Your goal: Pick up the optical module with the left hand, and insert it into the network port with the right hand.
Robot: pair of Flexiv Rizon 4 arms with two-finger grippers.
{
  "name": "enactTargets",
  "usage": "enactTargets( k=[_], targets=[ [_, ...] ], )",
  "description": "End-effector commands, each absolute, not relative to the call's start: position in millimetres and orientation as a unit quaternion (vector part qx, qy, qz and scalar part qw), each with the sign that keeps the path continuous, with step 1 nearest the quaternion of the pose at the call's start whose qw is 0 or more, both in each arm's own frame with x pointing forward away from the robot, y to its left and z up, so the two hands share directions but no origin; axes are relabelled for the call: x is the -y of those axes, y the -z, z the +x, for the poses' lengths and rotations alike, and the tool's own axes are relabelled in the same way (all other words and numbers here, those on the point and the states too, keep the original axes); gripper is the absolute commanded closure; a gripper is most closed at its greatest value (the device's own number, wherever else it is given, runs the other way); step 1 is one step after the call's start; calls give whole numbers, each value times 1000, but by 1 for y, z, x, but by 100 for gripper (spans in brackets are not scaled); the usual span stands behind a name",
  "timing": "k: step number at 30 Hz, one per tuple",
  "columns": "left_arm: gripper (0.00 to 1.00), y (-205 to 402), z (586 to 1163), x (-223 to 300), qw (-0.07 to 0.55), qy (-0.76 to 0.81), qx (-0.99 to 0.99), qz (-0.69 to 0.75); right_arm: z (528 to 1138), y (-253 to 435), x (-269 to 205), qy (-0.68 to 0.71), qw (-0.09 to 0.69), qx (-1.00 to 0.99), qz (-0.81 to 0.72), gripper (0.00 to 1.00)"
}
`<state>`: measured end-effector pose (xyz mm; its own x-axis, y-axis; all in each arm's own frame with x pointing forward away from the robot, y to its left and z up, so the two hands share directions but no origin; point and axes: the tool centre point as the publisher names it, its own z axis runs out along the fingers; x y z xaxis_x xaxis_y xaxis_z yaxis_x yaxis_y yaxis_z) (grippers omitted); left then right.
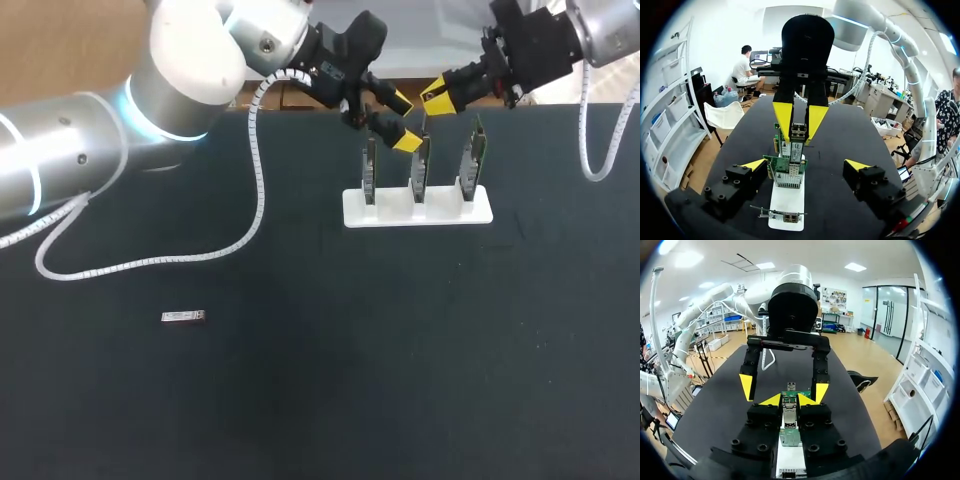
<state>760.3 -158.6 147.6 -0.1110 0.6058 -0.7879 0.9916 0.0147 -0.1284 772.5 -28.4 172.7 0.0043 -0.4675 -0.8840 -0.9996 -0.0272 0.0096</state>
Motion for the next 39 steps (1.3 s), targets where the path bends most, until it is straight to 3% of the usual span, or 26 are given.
enactTargets(
  k=[1, 39],
  targets=[
    [0, -148, 762, 159, 272, 352, -657, 609, 771, -172, 28, -370, 359, -600, -612, 100],
    [0, -148, 762, 159, 272, 352, -657, 609, 772, -169, 27, -366, 355, -598, -618, 100]
  ],
)
